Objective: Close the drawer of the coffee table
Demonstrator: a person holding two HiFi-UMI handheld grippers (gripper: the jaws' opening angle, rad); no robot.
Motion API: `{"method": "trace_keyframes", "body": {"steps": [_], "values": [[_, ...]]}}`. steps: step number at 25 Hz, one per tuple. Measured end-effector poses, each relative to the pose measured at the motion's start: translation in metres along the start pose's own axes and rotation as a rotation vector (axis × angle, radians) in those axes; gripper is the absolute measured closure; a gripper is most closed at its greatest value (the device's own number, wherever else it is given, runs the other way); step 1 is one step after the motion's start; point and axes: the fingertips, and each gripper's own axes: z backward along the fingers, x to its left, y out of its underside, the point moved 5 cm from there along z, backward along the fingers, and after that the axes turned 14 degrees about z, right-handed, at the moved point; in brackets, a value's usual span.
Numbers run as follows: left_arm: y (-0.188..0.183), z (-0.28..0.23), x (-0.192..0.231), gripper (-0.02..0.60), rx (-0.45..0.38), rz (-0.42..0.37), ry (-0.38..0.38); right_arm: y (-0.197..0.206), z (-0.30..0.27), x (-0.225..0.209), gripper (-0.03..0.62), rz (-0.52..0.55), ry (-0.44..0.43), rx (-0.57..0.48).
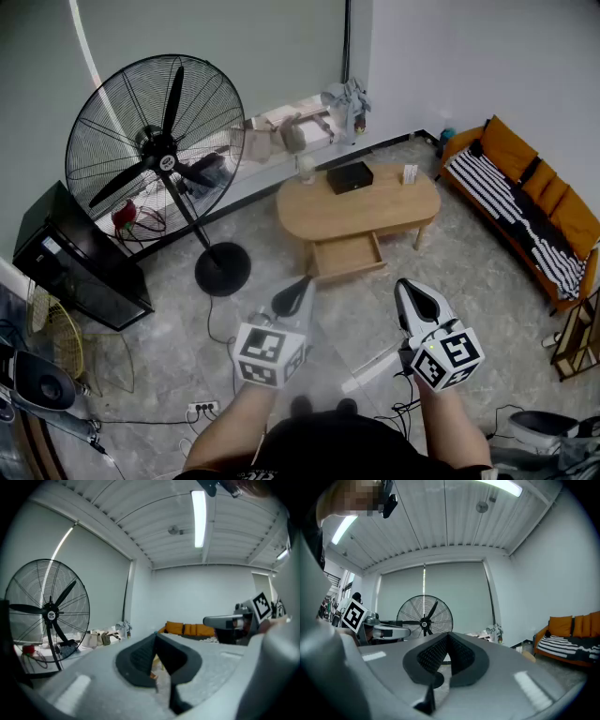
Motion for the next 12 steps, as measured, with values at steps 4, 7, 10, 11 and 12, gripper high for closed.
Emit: {"method": "trace_keyframes", "body": {"steps": [4, 7, 10, 11, 12], "values": [[0.001, -0.004, -0.003, 0.580, 0.002, -0.001, -0.010, 0.002, 0.000, -0.005, 0.592, -0.008, -0.009, -0.002], [0.002, -0.009, -0.005, 0.580, 0.004, 0.003, -0.017, 0.004, 0.001, -0.011, 0.592, -0.019, -0.009, 0.001], [0.005, -0.017, -0.011, 0.580, 0.009, 0.007, -0.024, 0.007, 0.006, -0.022, 0.592, -0.021, -0.010, 0.003], [0.006, -0.020, -0.013, 0.580, 0.010, 0.007, -0.025, 0.009, 0.008, -0.026, 0.592, -0.021, -0.010, 0.005], [0.007, -0.024, -0.015, 0.580, 0.011, 0.006, -0.027, 0.011, 0.009, -0.030, 0.592, -0.020, -0.010, 0.008]]}}
